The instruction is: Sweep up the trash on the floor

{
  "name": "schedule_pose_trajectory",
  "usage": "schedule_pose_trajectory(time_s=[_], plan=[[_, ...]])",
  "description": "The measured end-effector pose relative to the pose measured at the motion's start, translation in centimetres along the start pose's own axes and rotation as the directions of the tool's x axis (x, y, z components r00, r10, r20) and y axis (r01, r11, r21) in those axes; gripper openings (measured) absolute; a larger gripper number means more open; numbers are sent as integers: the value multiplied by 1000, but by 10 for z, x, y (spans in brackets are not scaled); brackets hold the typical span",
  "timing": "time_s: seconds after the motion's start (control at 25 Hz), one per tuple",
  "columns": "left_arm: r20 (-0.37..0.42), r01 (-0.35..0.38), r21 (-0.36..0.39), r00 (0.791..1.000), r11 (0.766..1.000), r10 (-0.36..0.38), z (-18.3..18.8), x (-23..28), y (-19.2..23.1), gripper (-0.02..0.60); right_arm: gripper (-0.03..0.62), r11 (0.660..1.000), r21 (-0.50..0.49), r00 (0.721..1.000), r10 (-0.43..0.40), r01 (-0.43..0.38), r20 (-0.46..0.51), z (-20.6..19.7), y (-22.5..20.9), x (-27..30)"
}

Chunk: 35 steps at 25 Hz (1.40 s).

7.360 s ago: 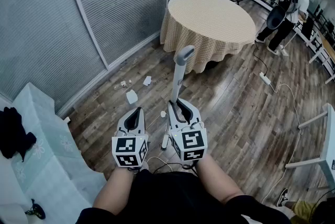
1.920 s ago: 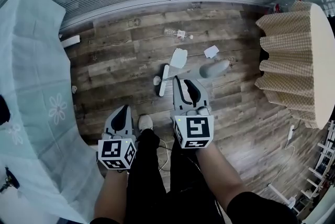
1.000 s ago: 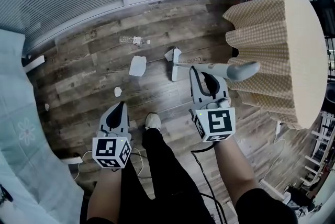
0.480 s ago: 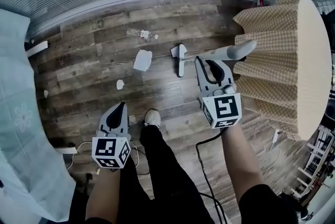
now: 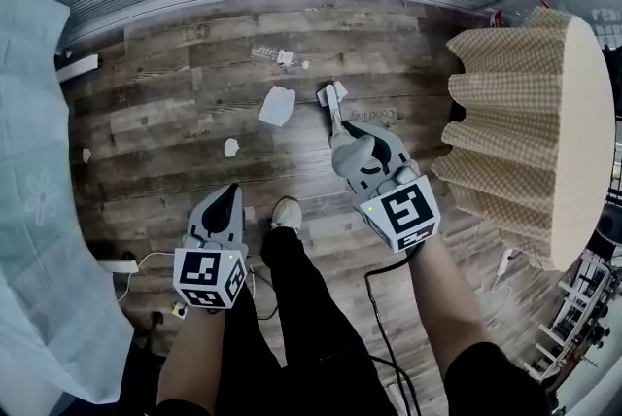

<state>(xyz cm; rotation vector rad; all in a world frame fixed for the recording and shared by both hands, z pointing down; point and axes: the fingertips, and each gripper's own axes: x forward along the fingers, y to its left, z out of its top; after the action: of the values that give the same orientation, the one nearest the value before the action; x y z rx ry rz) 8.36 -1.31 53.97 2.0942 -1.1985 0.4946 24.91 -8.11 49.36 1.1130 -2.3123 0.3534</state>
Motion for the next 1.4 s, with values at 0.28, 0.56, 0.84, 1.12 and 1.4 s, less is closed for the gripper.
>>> schedule_pose_trajectory(time_s=[0.28,0.56,0.84,1.12,1.4], plan=[[12,-20,-10,1000,1000,20,3,-28,38,-5,97,998,-9,996,64,-64,-60,-2,55,15],[16,-12,-27,1000,1000,12,-3,-45,68,-5,100,996,21,993,91,-89,-77,5,102,31],[29,-11,-75,1000,997,13,-7,-74,100,-5,104,989,141,994,65,-53,-83,20,141,52],[73,16,-75,997,997,-11,6,-90,124,-6,106,977,215,998,21,-6,-67,44,163,70],[81,10,-113,997,994,0,-7,-120,157,-5,104,972,233,999,31,-22,-36,73,200,81]])
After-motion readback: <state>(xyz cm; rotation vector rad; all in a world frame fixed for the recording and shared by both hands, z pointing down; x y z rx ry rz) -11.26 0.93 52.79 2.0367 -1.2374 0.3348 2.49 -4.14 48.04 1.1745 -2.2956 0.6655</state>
